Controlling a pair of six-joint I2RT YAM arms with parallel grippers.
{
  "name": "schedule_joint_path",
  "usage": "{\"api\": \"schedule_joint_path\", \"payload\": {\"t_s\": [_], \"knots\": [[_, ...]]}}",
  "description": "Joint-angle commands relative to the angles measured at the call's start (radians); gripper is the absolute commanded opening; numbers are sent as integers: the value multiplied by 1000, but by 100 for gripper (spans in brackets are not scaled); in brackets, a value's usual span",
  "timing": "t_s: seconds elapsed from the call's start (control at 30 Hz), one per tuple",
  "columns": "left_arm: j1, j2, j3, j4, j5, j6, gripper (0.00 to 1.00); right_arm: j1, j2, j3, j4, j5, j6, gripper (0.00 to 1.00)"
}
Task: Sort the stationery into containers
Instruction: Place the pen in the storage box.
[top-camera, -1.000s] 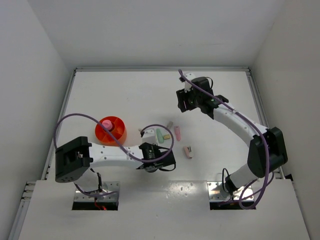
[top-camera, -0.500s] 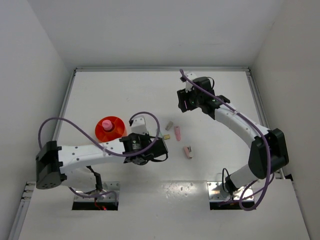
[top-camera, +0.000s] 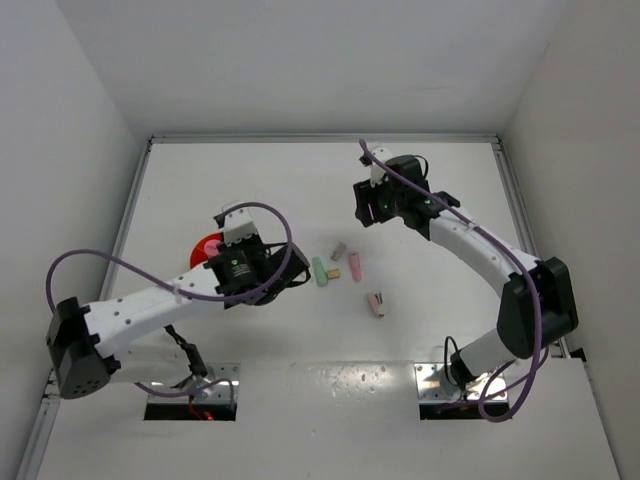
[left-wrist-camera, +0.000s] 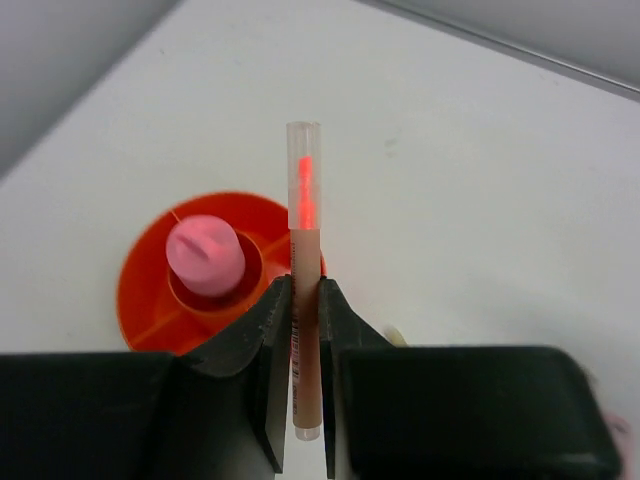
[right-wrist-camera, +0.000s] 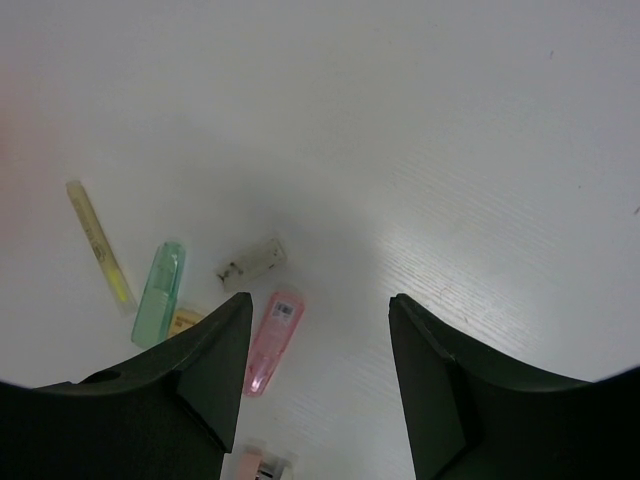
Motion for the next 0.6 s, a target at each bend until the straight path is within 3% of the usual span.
{"api": "schedule_joint_path", "payload": {"t_s": [0.0,0.2,0.23,0.27,0.3,0.57], "knots": [[52,107,33,35,-198,28,0,-6,-31,0,21,-27,16,57],[77,327,132,-32,-308,-21,0,-6,-22,0,21,-27,16,57],[94,361,152,-90,-322,-87,0,-6,-22,0,21,-27,16,57],[94,436,177,-279,-334,-298,0,-6,-22,0,21,-27,16,57],[109,476,227,-384,-344,-386,0,-6,-22,0,21,-27,16,57],[152,589,251,-385,-386,-389,0,-6,-3,0,31,-27,16,57]]}}
